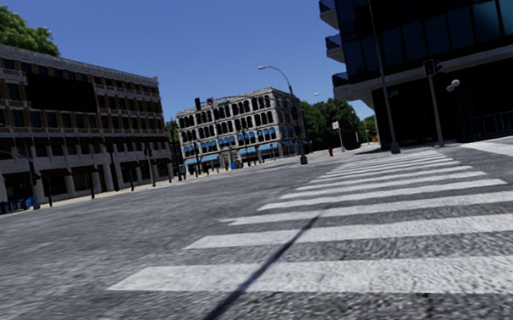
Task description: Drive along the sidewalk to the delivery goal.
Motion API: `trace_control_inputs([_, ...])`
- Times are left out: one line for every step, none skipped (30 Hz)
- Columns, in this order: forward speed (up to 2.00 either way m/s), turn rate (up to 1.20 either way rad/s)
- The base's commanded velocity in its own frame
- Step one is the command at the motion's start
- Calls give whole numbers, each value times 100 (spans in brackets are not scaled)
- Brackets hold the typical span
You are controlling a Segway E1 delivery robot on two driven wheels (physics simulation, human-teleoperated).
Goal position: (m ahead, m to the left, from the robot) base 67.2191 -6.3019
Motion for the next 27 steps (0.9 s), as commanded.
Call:
trace_control_inputs([200, -58])
trace_control_inputs([200, -58])
trace_control_inputs([200, -58])
trace_control_inputs([200, -58])
trace_control_inputs([200, -58])
trace_control_inputs([200, -58])
trace_control_inputs([200, -58])
trace_control_inputs([200, -58])
trace_control_inputs([200, -56])
trace_control_inputs([200, -50])
trace_control_inputs([200, -48])
trace_control_inputs([200, -48])
trace_control_inputs([200, -46])
trace_control_inputs([200, -46])
trace_control_inputs([200, -46])
trace_control_inputs([200, -46])
trace_control_inputs([200, -46])
trace_control_inputs([200, -44])
trace_control_inputs([200, -30])
trace_control_inputs([200, -30])
trace_control_inputs([200, 0])
trace_control_inputs([200, 0])
trace_control_inputs([200, 0])
trace_control_inputs([200, 0])
trace_control_inputs([200, 0])
trace_control_inputs([200, 0])
trace_control_inputs([200, 0])
